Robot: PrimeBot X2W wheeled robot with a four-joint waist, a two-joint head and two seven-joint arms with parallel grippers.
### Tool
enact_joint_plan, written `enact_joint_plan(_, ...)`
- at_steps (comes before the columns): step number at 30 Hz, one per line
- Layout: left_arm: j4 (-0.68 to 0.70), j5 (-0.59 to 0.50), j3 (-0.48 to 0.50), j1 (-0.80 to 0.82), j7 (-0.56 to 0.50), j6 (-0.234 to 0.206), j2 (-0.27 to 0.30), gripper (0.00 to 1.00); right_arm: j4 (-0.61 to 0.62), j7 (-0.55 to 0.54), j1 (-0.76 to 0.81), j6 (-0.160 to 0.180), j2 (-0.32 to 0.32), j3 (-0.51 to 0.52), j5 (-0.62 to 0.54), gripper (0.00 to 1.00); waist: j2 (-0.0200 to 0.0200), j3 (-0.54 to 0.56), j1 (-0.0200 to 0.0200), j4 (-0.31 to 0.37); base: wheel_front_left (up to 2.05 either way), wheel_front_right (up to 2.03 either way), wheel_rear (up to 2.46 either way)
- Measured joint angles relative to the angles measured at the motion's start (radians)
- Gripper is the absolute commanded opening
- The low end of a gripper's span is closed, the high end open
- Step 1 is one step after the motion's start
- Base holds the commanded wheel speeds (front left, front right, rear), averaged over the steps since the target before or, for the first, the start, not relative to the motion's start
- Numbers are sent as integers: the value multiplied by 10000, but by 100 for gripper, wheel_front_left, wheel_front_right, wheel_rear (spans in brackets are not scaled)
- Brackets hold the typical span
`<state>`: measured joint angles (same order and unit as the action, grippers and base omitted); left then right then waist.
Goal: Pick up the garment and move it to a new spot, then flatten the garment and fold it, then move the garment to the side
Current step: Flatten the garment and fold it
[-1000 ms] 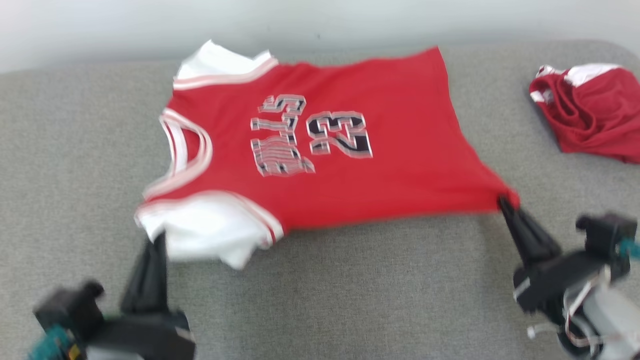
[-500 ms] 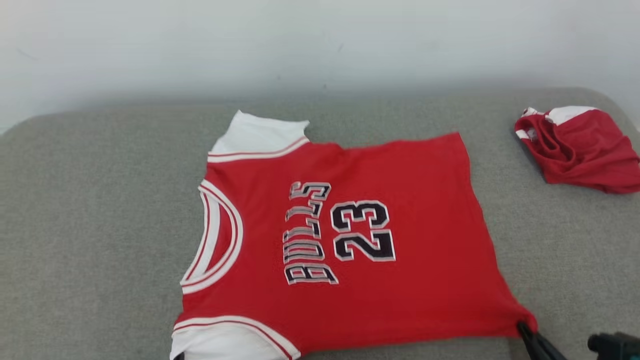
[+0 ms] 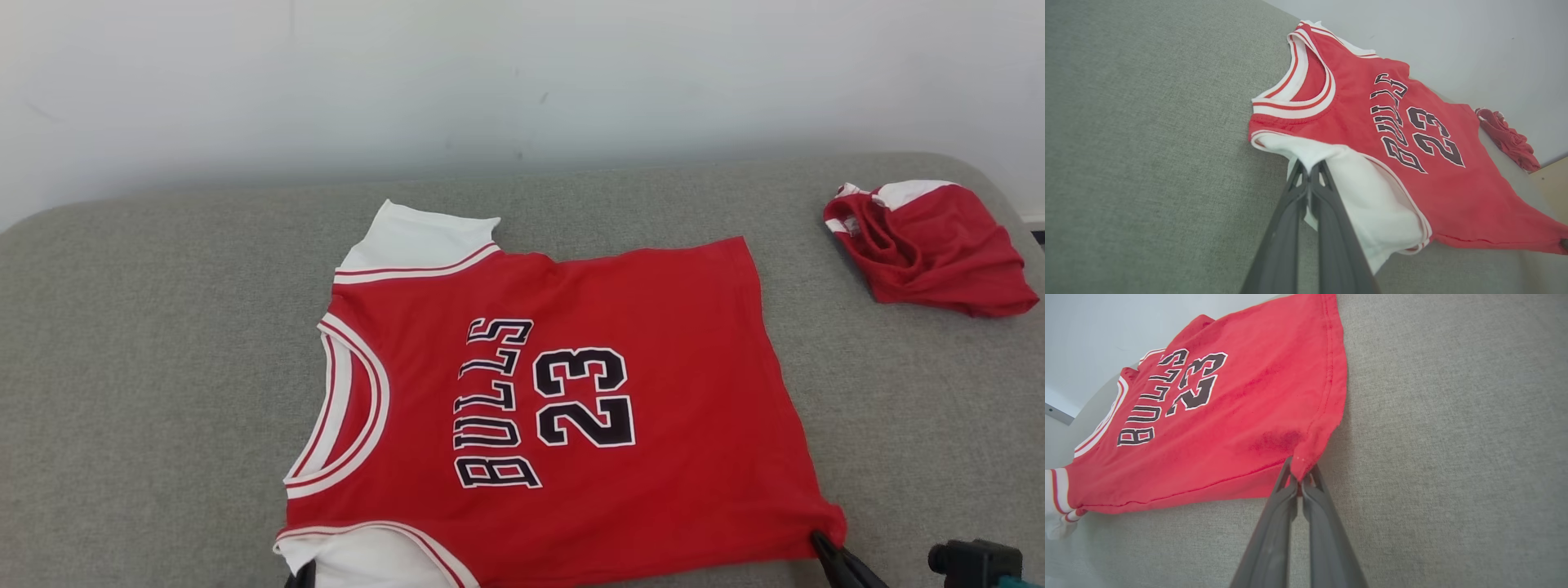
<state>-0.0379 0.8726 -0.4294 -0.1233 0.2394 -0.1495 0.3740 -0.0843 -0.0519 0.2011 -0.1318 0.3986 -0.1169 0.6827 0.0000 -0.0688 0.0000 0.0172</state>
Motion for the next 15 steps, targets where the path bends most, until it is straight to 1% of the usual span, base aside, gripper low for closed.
enact_joint_plan(4,-240,-4,2,590,-213,142,102,0,-84,-360,-689,0,-219,-59,119,0,0,-6,0,167,0,0,0)
enact_joint_plan(10,-769,-33,8,1589,-481,372,136,0,-732,-629,-1684,0,-205,-385,119,0,0,-207,0,255,0,0,0)
enact_joint_plan(15,-1417,6,121,2555,-625,623,136,0,-1352,-598,-2648,0,-165,-564,230,0,0,-454,1,261,0,0,0)
